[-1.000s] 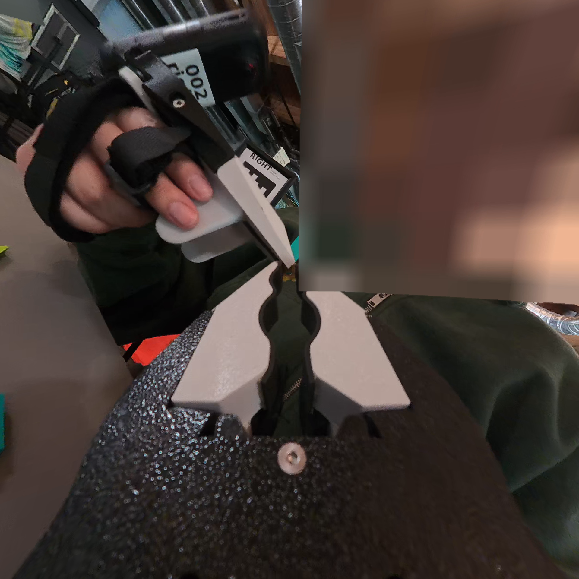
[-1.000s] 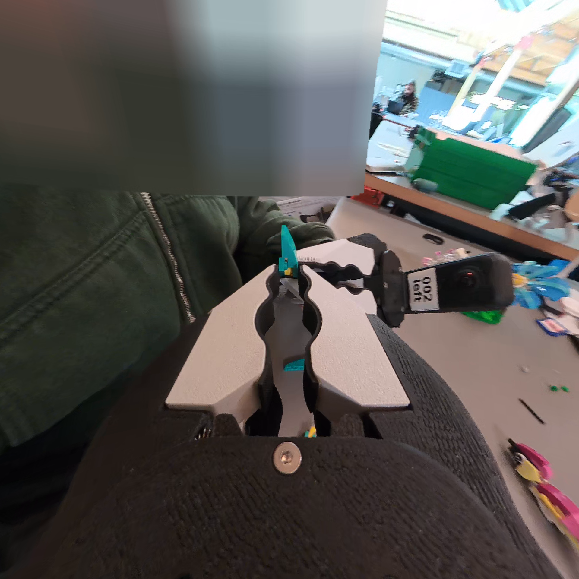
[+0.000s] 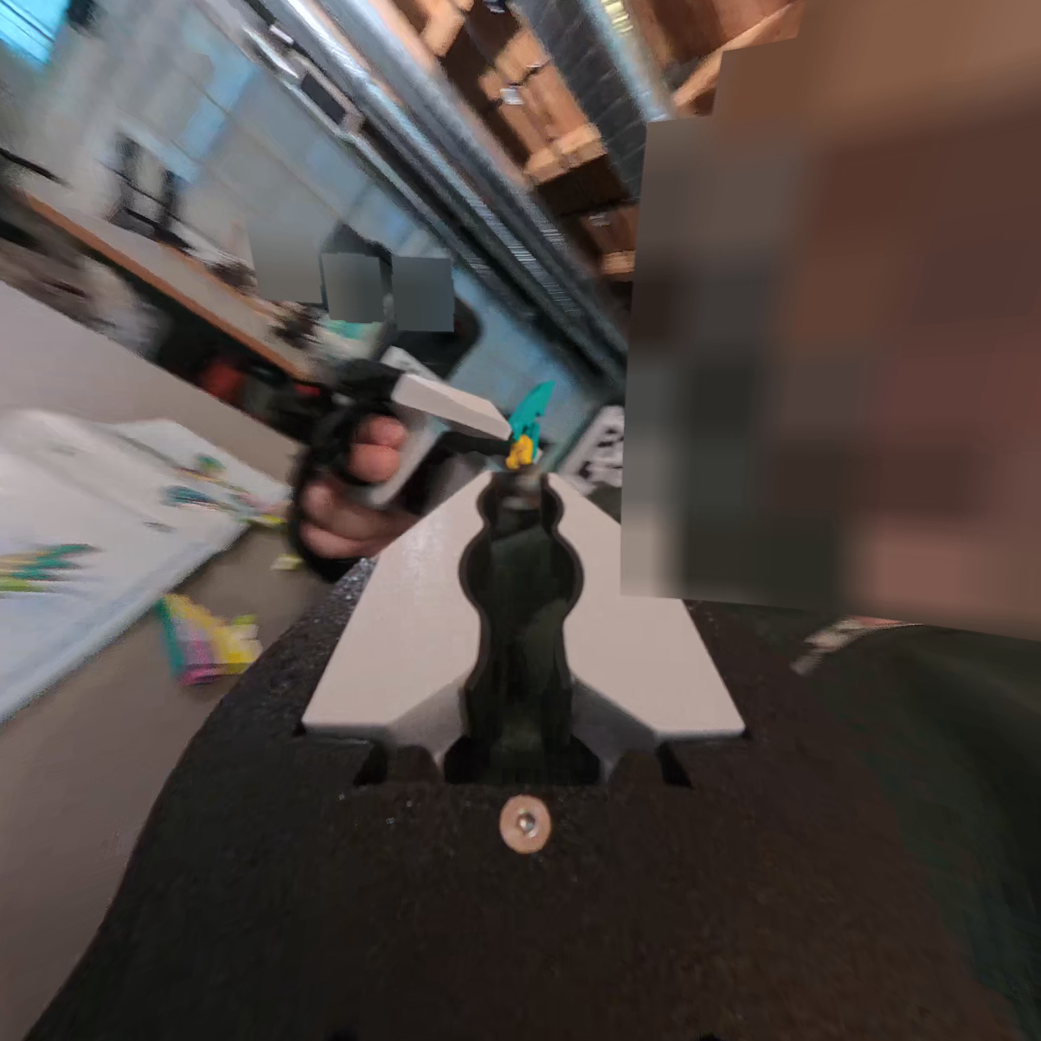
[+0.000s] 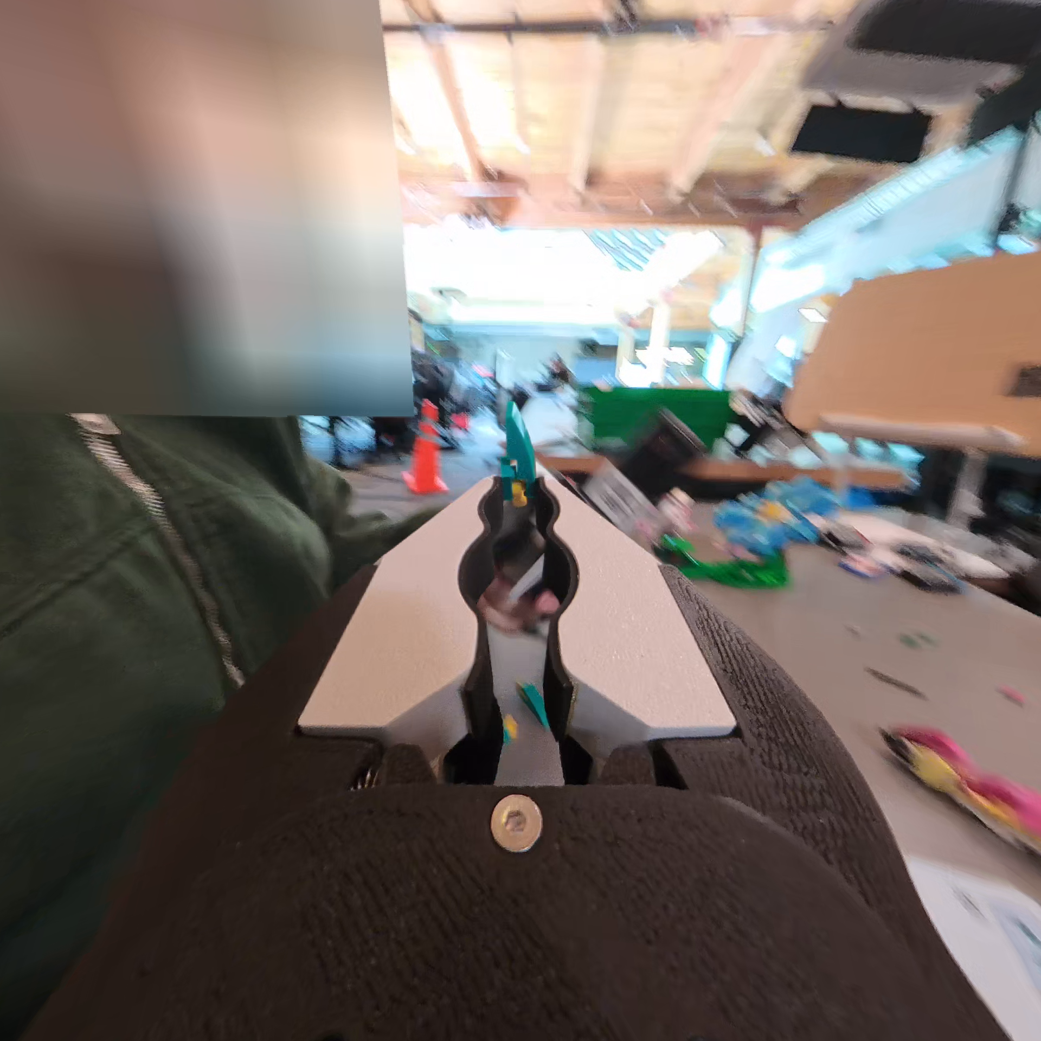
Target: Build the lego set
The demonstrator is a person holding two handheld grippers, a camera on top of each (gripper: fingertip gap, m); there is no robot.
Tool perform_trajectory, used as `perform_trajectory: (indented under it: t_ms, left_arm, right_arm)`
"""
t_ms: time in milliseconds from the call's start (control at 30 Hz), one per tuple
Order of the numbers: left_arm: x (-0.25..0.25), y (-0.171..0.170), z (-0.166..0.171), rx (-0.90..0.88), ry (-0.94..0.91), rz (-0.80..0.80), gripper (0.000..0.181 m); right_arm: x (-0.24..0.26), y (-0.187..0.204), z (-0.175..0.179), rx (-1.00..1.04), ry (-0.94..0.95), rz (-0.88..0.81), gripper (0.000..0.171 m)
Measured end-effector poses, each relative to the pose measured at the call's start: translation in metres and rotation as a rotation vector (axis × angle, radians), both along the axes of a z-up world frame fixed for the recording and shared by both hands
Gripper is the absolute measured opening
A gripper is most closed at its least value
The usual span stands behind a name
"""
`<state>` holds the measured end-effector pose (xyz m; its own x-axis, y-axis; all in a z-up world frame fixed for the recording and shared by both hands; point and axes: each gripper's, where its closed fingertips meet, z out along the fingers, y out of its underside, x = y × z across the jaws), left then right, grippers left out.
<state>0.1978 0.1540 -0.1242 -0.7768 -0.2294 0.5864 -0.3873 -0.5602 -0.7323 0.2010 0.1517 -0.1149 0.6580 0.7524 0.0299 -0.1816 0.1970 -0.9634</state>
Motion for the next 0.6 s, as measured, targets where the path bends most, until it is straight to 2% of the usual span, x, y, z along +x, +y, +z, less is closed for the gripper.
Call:
perform_trajectory:
  t_ms: [100, 167, 233, 333, 433, 600]
  left_arm:
    - [0.008, 0.011, -0.004, 0.331, -0.135, 0.285, 0.031]
    - [0.009, 0.012, -0.005, 0.559, -0.241, 0.411, 0.03]
    - [0.007, 0.011, -0.002, 0.704, -0.335, 0.492, 0.03]
    - [0.002, 0.002, 0.001, 0.833, -0.43, 0.518, 0.024]
    - [0.008, 0.002, -0.013, 0.979, -0.419, 0.524, 0.023]
    - [0.013, 0.001, -0.025, 1.055, -0.423, 0.495, 0.005]
  right_arm:
    - [0.007, 0.01, -0.014, -0.073, -0.111, -0.115, 0.009]
    - [0.008, 0.014, -0.021, -0.105, -0.197, -0.177, 0.01]
    - [0.01, 0.017, -0.024, -0.13, -0.264, -0.231, 0.01]
    - [0.012, 0.02, -0.032, -0.155, -0.393, -0.311, 0.01]
    - [0.011, 0.021, -0.042, -0.181, -0.54, -0.367, 0.01]
    - [0.007, 0.023, -0.055, -0.206, -0.717, -0.419, 0.01]
